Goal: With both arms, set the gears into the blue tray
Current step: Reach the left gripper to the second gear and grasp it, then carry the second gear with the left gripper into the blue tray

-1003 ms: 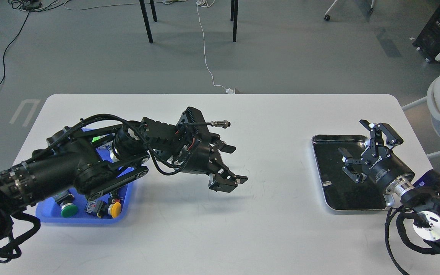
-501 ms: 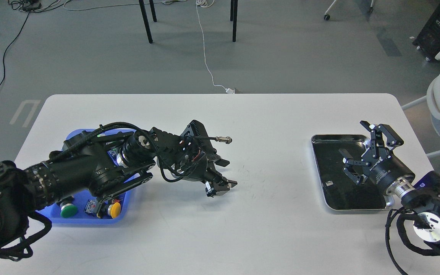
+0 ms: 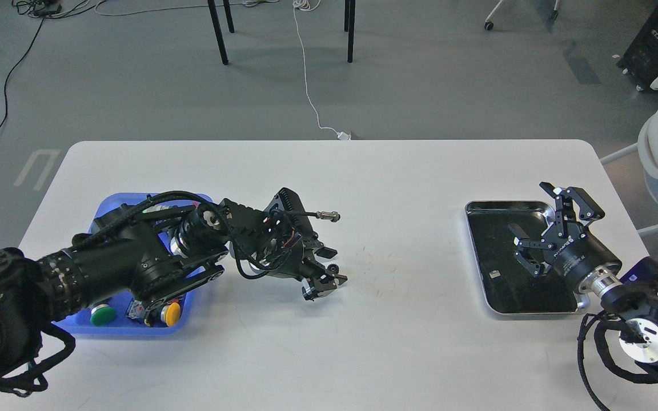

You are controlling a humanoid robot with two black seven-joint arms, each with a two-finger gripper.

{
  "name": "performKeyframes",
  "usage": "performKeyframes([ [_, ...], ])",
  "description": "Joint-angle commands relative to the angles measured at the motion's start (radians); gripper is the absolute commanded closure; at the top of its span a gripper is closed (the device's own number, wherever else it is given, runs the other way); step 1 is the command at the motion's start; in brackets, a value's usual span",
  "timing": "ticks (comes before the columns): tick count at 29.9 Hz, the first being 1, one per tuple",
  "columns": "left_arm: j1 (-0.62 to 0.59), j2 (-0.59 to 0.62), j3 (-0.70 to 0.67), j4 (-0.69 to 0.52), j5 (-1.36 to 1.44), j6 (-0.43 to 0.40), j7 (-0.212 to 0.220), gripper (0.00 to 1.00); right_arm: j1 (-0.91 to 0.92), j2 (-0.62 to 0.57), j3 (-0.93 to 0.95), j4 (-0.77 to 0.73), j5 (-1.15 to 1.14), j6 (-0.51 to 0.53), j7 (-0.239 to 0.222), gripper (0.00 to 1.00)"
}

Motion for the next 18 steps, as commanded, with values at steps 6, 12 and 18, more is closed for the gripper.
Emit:
performKeyframes([
  [6, 0.012, -0.002, 0.003, 0.020, 0.000, 0.000, 0.000, 0.51, 0.000, 0.000, -0.001, 0.000, 0.000, 0.000, 0.000, 0.01],
  [12, 0.021, -0.004, 0.002, 0.031, 0.000, 0.001, 0.000, 0.61, 0.000, 0.000, -0.001, -0.001, 0.000, 0.000, 0.000, 0.01],
  [18, 0.021, -0.004, 0.002, 0.034, 0.000, 0.006, 0.000, 0.83, 0.000, 0.000, -0.001, -0.001, 0.000, 0.000, 0.000, 0.01],
])
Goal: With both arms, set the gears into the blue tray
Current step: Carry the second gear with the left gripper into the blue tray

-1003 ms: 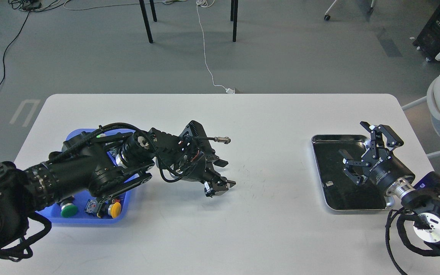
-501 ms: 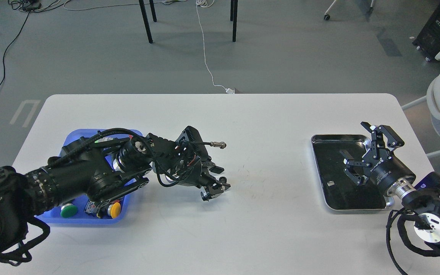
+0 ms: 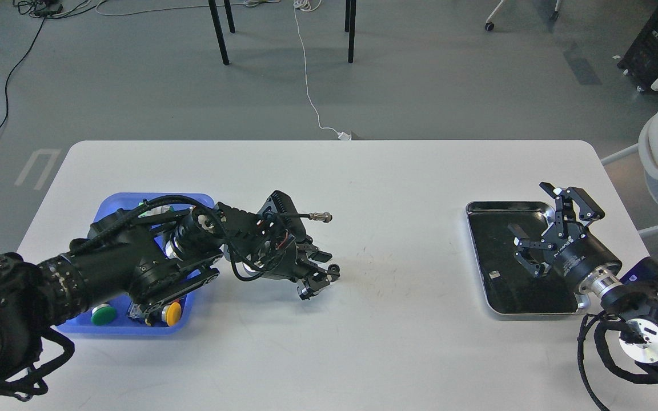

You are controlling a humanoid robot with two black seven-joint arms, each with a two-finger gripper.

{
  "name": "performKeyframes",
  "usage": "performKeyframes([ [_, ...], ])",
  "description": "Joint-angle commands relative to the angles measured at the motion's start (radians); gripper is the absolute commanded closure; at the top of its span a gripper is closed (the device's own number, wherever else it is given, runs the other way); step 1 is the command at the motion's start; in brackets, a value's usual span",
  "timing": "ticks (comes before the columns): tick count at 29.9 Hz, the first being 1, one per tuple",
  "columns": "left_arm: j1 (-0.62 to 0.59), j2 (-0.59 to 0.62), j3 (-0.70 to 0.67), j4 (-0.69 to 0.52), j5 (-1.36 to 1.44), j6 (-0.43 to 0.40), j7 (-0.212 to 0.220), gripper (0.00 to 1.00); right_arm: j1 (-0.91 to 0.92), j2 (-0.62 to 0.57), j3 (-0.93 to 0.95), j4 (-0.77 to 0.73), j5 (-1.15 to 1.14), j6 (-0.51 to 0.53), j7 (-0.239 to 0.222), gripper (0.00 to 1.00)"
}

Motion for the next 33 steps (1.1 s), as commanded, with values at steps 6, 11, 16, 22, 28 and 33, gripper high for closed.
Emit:
performKeyframes([
  [6, -0.007, 0.000, -0.001, -0.003, 0.000, 0.010, 0.000, 0.90, 0.000, 0.000, 0.000, 0.000, 0.000, 0.000, 0.000, 0.01],
  [11, -0.023, 0.006, -0.009, -0.025, 0.000, 0.010, 0.000, 0.90, 0.000, 0.000, 0.000, 0.000, 0.000, -0.002, 0.000, 0.01],
  [16, -0.095, 0.122, -0.013, -0.138, 0.000, 0.010, 0.000, 0.89, 0.002, 0.002, 0.000, -0.002, 0.000, -0.002, 0.000, 0.01],
  [22, -0.138, 0.417, -0.018, -0.311, -0.066, 0.004, 0.000, 0.89, 0.014, 0.009, -0.002, -0.005, -0.002, -0.002, 0.000, 0.01],
  [28, -0.118, 0.722, 0.001, -0.359, -0.150, 0.004, 0.000, 0.88, 0.017, 0.014, -0.002, -0.005, -0.003, -0.003, 0.000, 0.01],
  [33, 0.002, 0.802, -0.015, -0.327, -0.158, 0.016, 0.000, 0.87, 0.014, 0.015, -0.003, -0.008, -0.003, -0.002, 0.000, 0.01],
])
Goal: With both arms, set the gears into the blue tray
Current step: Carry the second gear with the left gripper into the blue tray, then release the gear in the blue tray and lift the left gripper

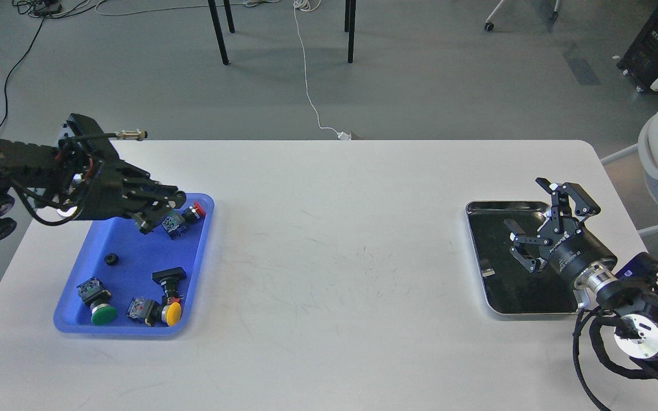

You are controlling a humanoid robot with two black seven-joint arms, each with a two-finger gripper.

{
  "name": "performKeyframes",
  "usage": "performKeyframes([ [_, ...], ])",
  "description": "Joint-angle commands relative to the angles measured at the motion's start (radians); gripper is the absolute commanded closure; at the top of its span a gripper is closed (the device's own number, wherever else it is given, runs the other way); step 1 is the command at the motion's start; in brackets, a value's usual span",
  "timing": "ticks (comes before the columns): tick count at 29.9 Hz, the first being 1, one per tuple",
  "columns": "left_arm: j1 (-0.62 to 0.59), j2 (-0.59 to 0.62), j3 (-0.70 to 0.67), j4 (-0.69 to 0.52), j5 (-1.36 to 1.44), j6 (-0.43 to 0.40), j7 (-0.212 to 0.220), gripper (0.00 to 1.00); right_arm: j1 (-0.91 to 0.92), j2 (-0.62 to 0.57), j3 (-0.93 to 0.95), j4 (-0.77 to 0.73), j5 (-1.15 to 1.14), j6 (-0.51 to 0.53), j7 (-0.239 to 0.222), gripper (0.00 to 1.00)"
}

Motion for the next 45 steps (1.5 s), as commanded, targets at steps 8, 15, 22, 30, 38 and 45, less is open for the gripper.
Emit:
performKeyframes([
  [8, 0.110, -0.048, -0.009, 0.136, -0.010, 0.020, 0.000, 0.87, -0.001, 0.000, -0.006, -0.005, -0.001, 0.002, 0.000, 0.01],
  [15, 0.127, -0.105, 0.005, 0.206, 0.003, 0.020, 0.000, 0.85, -0.003, -0.001, -0.006, -0.005, -0.001, 0.002, 0.000, 0.01],
  [22, 0.147, -0.116, 0.003, 0.208, 0.004, 0.020, 0.000, 0.84, -0.003, -0.003, -0.003, -0.005, -0.001, 0.002, 0.000, 0.01],
  [30, 0.158, -0.151, 0.000, 0.232, 0.007, 0.023, 0.000, 0.69, -0.003, -0.001, -0.009, -0.005, -0.001, 0.002, 0.000, 0.01],
  [38, 0.158, -0.137, -0.014, 0.259, 0.026, 0.083, 0.000, 0.13, -0.003, -0.003, -0.003, -0.005, -0.001, 0.002, 0.000, 0.01],
  [45, 0.104, -0.076, -0.161, 0.191, -0.052, 0.091, 0.000, 0.08, -0.001, -0.001, -0.003, -0.002, -0.001, 0.002, 0.000, 0.01],
])
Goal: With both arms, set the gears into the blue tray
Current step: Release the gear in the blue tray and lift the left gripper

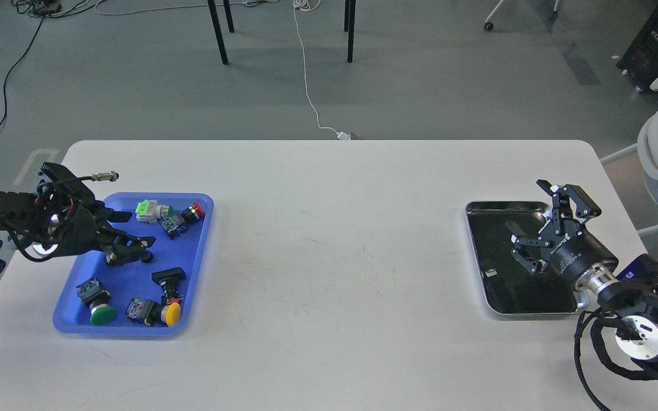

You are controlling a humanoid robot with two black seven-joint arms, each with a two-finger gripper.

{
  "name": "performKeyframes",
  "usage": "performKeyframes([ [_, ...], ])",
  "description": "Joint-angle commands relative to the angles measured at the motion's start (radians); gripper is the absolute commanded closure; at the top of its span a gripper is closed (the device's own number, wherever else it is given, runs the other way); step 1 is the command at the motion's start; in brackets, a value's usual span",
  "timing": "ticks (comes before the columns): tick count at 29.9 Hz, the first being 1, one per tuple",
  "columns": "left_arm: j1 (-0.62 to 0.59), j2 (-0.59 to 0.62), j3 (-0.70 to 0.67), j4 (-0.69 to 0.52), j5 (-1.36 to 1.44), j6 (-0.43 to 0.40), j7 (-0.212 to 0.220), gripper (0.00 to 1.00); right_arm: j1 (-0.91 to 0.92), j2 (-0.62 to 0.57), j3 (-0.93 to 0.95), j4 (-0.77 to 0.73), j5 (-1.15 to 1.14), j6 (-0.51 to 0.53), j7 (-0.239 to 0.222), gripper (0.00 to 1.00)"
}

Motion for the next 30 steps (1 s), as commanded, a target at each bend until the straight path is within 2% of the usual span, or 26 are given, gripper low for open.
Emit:
performKeyframes([
  [1, -0.021, 0.023, -0.109, -0.058, -0.119, -0.005, 0.000, 0.08, 0.001, 0.001, 0.000, -0.001, 0.000, 0.000, 0.000, 0.01],
  [4, -0.018, 0.032, -0.163, -0.120, -0.404, -0.004, 0.000, 0.02, 0.004, 0.003, 0.001, 0.002, 0.000, 0.000, 0.000, 0.01],
  [7, -0.001, 0.029, -0.164, -0.190, -0.777, 0.013, 0.000, 0.02, 0.019, 0.003, -0.002, 0.002, -0.002, 0.000, 0.000, 0.01],
  [10, 0.061, 0.020, -0.175, -0.281, -1.079, 0.053, 0.000, 0.02, 0.035, 0.004, -0.002, 0.007, -0.002, 0.000, 0.000, 0.01],
  [12, 0.119, -0.009, -0.233, -0.337, -1.202, 0.076, 0.000, 0.02, 0.044, 0.007, -0.002, 0.012, -0.002, 0.000, 0.000, 0.01],
  [14, 0.201, -0.065, -0.337, -0.345, -1.221, 0.088, 0.000, 0.02, 0.061, 0.015, -0.006, 0.010, -0.002, -0.002, 0.000, 0.01],
  [20, 0.484, -0.315, -0.780, -0.340, -1.233, 0.075, 0.000, 0.02, 0.088, 0.016, -0.012, 0.001, -0.002, 0.005, 0.000, 0.01],
  [23, 0.587, -0.401, -0.879, -0.329, -1.231, 0.047, 0.025, 0.02, 0.093, 0.016, -0.012, -0.001, -0.002, 0.006, 0.000, 0.01],
  [28, 0.690, -0.529, -0.979, -0.228, -1.228, -0.109, 0.062, 0.02, 0.087, 0.021, 0.001, -0.002, -0.002, 0.000, 0.000, 0.01],
  [30, 0.703, -0.558, -1.000, -0.208, -1.228, -0.132, 0.080, 0.02, 0.085, 0.025, 0.001, -0.002, -0.002, 0.000, 0.000, 0.01],
])
